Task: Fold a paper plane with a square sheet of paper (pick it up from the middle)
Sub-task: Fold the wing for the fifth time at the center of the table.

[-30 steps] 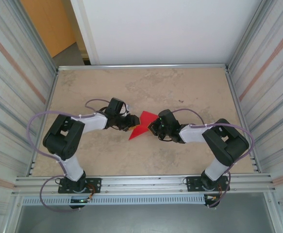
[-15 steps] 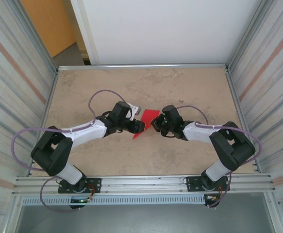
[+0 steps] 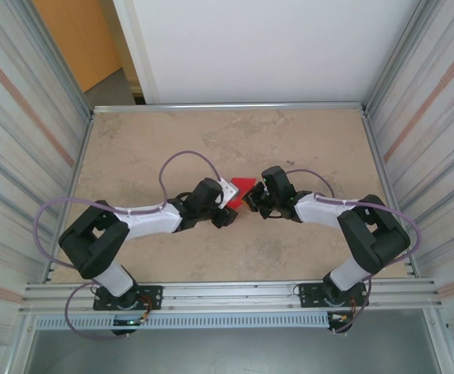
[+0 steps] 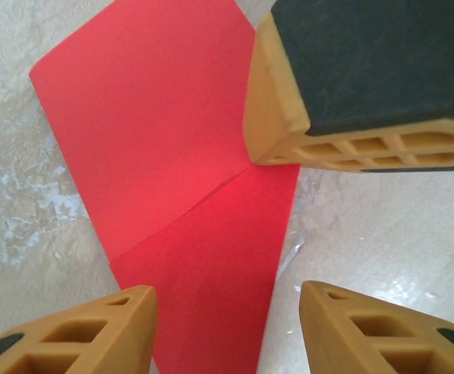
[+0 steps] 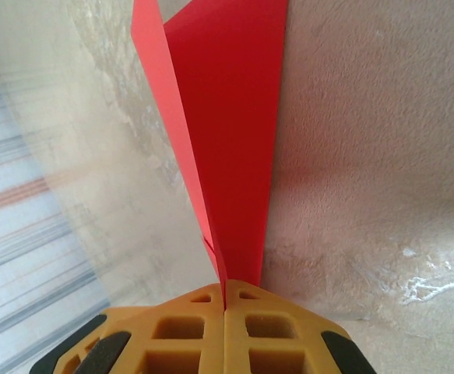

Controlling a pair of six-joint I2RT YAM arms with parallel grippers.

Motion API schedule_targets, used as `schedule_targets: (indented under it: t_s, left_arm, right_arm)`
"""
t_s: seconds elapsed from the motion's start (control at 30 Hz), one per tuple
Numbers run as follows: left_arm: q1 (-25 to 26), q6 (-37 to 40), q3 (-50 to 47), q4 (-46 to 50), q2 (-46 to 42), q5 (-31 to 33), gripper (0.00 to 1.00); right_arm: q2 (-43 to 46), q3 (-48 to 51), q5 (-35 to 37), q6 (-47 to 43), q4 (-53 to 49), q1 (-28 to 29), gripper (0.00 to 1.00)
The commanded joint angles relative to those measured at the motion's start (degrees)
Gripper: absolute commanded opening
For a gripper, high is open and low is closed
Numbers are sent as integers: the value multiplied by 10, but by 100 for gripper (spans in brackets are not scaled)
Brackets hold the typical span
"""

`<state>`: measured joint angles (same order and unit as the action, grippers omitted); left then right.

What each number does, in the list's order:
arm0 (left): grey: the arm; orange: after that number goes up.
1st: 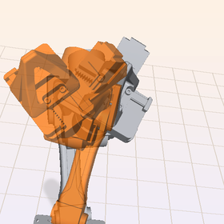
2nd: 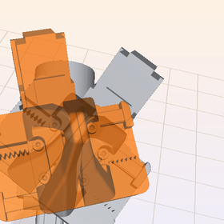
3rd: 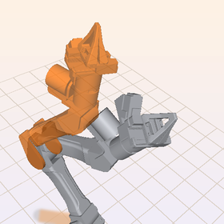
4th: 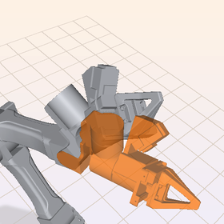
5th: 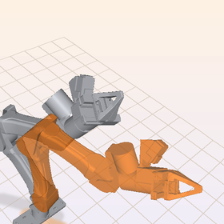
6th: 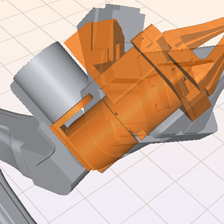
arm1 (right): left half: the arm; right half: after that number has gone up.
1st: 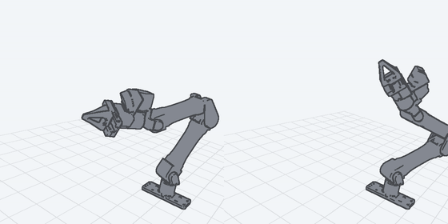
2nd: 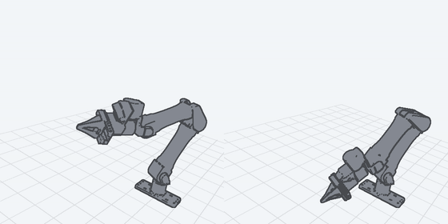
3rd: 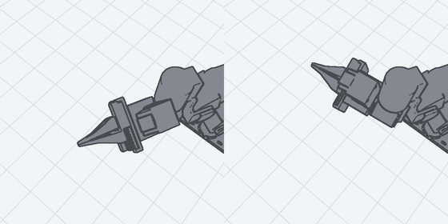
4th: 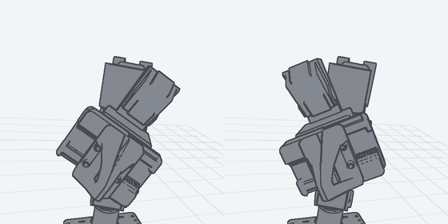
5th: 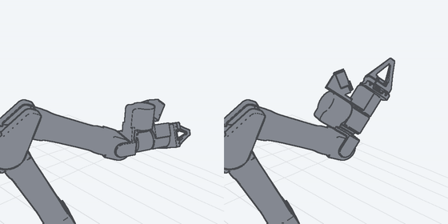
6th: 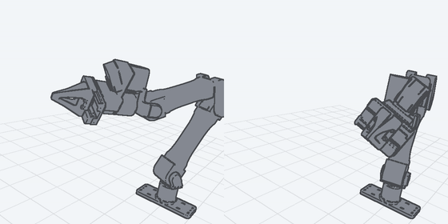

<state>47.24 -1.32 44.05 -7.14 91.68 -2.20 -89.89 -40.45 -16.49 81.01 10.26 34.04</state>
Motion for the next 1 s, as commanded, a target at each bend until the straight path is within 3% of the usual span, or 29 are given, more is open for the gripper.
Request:
schedule_targets:
  t_s: [0.0, 0.3, 0.8, 0.9, 0.97]
  left_arm:
    - [10, 34, -16, -54, 15, 24, 52]
    - [24, 44, -41, -104, 32, 62, 47]
    - [25, 43, -43, -116, 50, 55, 35]
    - [25, 44, -44, -118, 50, 52, 32]
    - [25, 44, -44, -119, 53, 50, 29]
  right_arm:
    - [14, -11, -12, 19, -2, -5, 0]
    - [8, -16, -19, 28, -5, -6, 0]
    - [0, -17, -22, 36, -14, -6, 1]
    - [-1, -20, -23, 35, -24, -6, 6]
    - [1, -21, -21, 33, -31, -7, 15]
